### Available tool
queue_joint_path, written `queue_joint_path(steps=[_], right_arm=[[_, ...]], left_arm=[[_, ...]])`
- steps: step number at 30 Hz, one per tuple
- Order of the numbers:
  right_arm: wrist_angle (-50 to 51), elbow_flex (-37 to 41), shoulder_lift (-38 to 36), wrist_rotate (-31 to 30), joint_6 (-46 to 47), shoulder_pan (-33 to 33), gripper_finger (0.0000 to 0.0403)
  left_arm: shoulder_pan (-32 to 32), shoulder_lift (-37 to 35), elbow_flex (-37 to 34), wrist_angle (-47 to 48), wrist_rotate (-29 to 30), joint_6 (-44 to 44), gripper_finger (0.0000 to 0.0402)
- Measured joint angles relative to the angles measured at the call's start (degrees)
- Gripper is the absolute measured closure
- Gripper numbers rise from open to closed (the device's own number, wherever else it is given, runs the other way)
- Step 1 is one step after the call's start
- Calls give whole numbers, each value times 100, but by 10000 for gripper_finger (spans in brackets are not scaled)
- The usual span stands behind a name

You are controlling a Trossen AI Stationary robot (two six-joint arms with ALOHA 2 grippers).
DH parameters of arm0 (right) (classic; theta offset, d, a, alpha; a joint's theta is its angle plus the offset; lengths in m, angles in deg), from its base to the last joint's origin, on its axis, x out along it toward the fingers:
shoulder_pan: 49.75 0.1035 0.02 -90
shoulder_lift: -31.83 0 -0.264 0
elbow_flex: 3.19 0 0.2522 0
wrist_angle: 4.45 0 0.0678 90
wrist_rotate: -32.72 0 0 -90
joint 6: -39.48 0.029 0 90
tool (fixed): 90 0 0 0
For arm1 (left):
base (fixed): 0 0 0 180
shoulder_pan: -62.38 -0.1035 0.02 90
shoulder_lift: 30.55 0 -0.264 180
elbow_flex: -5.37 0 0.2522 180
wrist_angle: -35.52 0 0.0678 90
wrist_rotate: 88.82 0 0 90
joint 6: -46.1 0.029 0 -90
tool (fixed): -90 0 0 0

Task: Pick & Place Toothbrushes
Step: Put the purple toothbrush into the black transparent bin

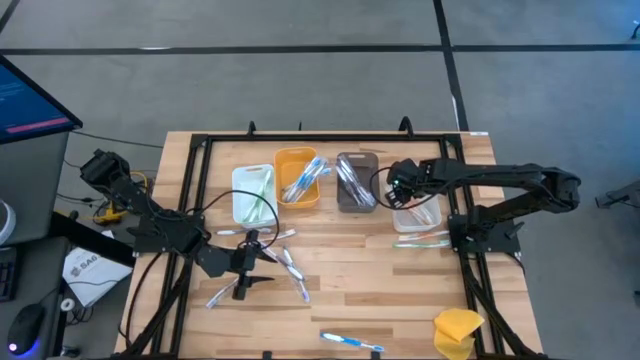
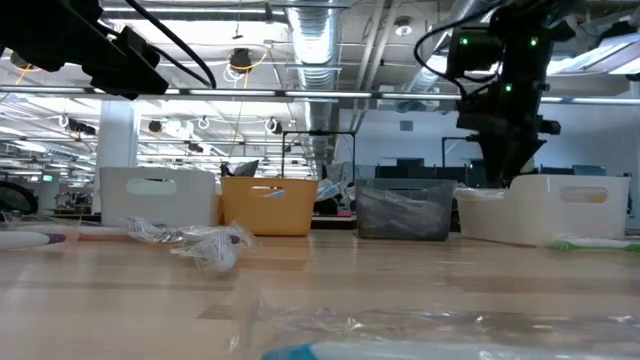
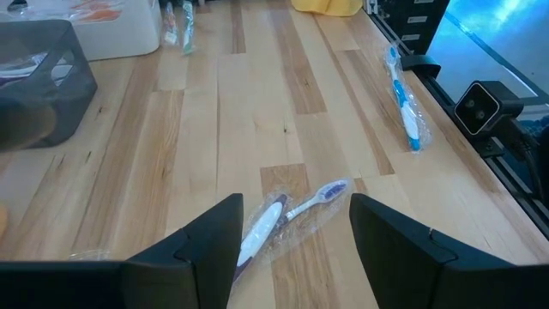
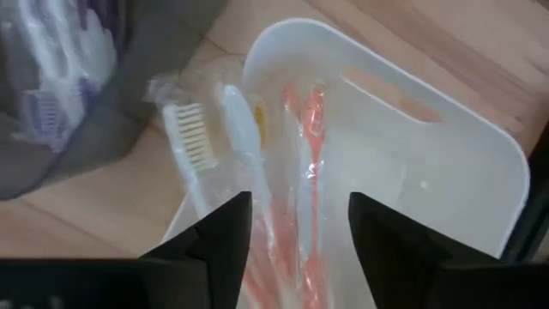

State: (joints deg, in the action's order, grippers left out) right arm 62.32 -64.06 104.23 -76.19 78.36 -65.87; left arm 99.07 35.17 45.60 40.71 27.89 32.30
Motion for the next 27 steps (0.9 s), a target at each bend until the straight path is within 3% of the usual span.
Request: queue_joint_path(steps=[13, 20, 27], right_arm=[[1087, -967, -2, 176, -31, 716, 222], [1182, -1146, -2, 701, -180, 1717, 222], [568, -1143, -2, 706, -187, 2810, 222]], left_arm=[[0, 0, 1, 4, 1, 0, 192], [0, 2, 1, 5, 0, 0, 192], [0, 2, 1, 3, -1, -1, 192]])
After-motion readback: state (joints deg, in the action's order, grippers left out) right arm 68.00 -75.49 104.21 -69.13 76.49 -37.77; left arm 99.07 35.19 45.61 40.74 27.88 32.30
